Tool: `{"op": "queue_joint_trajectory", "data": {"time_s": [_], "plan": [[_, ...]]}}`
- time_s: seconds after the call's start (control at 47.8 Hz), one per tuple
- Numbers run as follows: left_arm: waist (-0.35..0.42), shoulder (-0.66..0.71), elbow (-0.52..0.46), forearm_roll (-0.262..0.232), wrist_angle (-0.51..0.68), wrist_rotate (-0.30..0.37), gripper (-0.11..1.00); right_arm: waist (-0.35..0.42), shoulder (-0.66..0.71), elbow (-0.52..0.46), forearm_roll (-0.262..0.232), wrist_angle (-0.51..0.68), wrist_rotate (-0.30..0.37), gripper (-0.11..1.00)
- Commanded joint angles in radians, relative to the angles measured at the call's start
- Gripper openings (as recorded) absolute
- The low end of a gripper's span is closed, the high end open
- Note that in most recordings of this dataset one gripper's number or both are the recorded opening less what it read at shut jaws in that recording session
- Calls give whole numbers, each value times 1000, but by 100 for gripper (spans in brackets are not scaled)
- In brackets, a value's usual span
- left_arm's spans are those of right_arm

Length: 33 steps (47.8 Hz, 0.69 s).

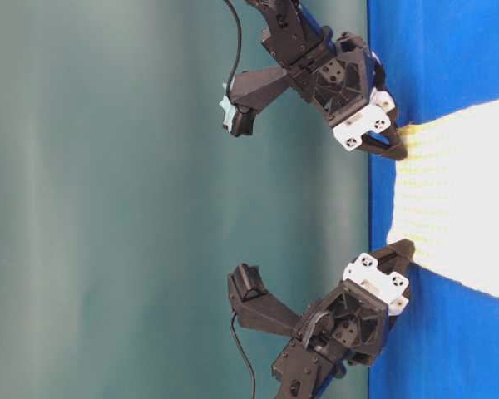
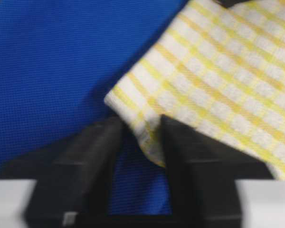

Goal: Fold the yellow towel.
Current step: 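Move both grippers to the strip's top end and pinch its corners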

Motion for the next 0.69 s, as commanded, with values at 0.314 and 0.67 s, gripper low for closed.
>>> {"op": "queue_joint_trajectory", "data": {"time_s": [0.314, 0.67], "plan": [[-17, -12, -11, 0, -8, 3, 1, 26, -12, -14, 0, 0, -17, 8], [-17, -86, -9, 0, -14, 12, 1, 18, -107, -11, -6, 14, -58, 8]]}}
